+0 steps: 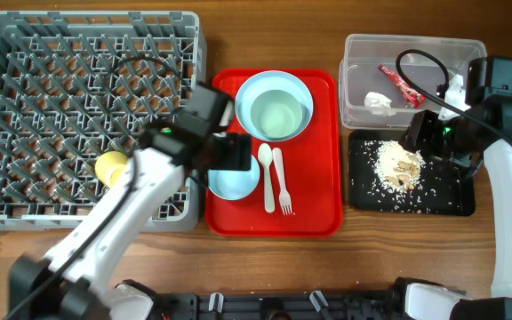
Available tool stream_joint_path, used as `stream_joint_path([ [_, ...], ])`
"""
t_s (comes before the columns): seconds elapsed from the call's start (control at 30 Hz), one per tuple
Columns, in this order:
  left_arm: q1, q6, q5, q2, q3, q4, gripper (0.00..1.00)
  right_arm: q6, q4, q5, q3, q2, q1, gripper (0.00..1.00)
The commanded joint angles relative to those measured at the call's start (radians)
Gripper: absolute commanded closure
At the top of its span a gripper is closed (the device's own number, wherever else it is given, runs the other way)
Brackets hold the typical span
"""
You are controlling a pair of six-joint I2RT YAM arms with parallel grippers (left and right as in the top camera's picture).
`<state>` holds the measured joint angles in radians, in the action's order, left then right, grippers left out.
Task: Sort waste into correct bins and load items into the dishwasher rack
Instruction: 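Grasp the small light-blue bowl on the red tray with the left gripper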
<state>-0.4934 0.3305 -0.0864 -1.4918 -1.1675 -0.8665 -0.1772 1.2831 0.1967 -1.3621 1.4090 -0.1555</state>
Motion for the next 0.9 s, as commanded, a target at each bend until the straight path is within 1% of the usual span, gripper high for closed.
stream_joint_path([
  [0.0,-0.108,-0.013,0.043,-0.163,-0.01,0.045,0.21,0.014,0.0,-0.016,-0.021,-0.012,-0.003,0.46],
  [0.07,-0.14,-0.013,0.043,-0.236,-0.01,0.075,0.32,0.014,0.0,-0.016,-0.021,-0.012,-0.003,0.46],
  [0.1,-0.154,-0.013,0.043,-0.272,-0.01,0.091,0.44,0.014,0.001,-0.016,-0.021,-0.012,-0.003,0.46],
  [0.13,-0.163,-0.013,0.043,-0.295,-0.01,0.101,0.59,0.014,0.0,-0.016,-0.021,-0.012,-0.003,0.46],
  [0.2,-0.177,-0.013,0.043,-0.334,-0.01,0.109,0.7,0.014,0.0,-0.016,-0.021,-0.012,-0.003,0.46],
  [0.23,-0.178,-0.013,0.043,-0.336,-0.01,0.109,0.73,0.014,0.0,-0.016,-0.021,-0.012,-0.003,0.46],
  [0.3,-0.178,-0.013,0.043,-0.335,-0.01,0.116,0.89,0.014,0.0,-0.016,-0.021,-0.012,-0.003,0.46],
  [0.37,-0.178,-0.013,0.043,-0.336,-0.01,0.115,0.96,0.017,0.001,-0.016,-0.021,-0.012,-0.003,0.46],
  [0.5,-0.178,-0.009,0.023,-0.325,-0.011,0.114,0.96,0.017,0.001,-0.017,-0.021,-0.012,-0.003,0.46],
  [0.57,-0.178,-0.009,0.016,-0.283,-0.011,0.108,0.96,0.018,0.002,-0.017,-0.021,-0.012,-0.003,0.46],
  [0.67,-0.178,-0.009,0.015,-0.177,-0.027,0.106,0.96,0.018,0.004,-0.017,-0.021,-0.012,-0.003,0.46],
  [0.73,-0.166,-0.009,0.013,-0.06,-0.052,0.104,0.96,0.018,0.004,-0.017,-0.021,-0.012,-0.002,0.46],
  [0.8,-0.117,-0.011,0.012,0.046,-0.081,0.1,0.96,0.018,0.002,-0.017,-0.021,-0.012,-0.002,0.46],
  [0.87,-0.033,-0.04,-0.021,0.114,-0.112,0.089,0.96,0.02,0.005,-0.016,-0.021,-0.012,-0.002,0.46],
])
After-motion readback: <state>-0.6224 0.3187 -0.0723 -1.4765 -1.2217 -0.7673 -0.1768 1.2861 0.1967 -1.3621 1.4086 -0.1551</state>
